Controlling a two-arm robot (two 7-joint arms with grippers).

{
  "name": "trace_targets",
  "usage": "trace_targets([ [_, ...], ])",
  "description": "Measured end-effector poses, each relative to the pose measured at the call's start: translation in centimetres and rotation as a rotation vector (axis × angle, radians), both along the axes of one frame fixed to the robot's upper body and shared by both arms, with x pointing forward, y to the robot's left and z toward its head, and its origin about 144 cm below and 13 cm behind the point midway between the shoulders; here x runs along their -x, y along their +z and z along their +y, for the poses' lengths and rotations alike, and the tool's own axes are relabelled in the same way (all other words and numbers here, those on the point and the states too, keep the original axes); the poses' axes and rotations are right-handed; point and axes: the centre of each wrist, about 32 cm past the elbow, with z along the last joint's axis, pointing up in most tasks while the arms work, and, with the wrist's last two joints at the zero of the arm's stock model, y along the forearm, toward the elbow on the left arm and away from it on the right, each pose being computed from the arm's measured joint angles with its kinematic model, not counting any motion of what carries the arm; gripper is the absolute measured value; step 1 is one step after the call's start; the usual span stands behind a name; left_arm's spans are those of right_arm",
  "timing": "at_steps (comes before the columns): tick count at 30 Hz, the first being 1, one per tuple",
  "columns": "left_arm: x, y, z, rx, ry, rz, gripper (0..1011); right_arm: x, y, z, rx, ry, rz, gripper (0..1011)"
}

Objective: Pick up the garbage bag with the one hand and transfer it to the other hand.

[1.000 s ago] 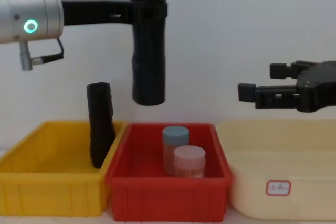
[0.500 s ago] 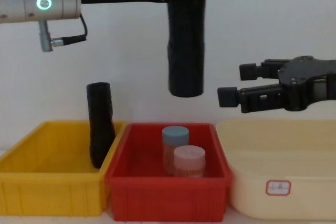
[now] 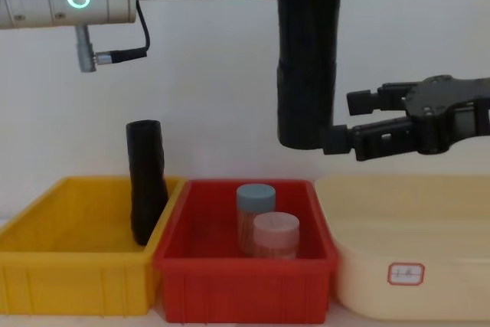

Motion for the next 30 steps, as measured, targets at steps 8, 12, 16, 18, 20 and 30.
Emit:
trace_targets([
  [8,0.0,0.4,-0.1,-0.016,-0.033,-0.008,375,-0.1,0.2,-0.7,0.048,-0.035,-0.003,1001],
  [12,0.0,0.5,-0.2,-0.022,-0.044,-0.011,375,-0.2,0.3,-0.9,0.067,-0.043,-0.006,1001],
  [16,-0.1,0.7,-0.4,-0.027,-0.056,-0.014,375,-0.3,0.4,-0.9,0.085,-0.048,-0.011,1001],
  [18,-0.1,0.7,-0.6,-0.029,-0.063,-0.014,375,-0.4,0.5,-0.9,0.09,-0.05,-0.012,1001],
  [20,-0.1,0.8,-0.7,-0.031,-0.07,-0.014,375,-0.5,0.5,-0.9,0.095,-0.053,-0.015,1001],
  [30,-0.3,0.6,-1.5,-0.032,-0.091,-0.009,375,-1.1,0.9,-0.6,0.09,-0.053,-0.026,1001],
])
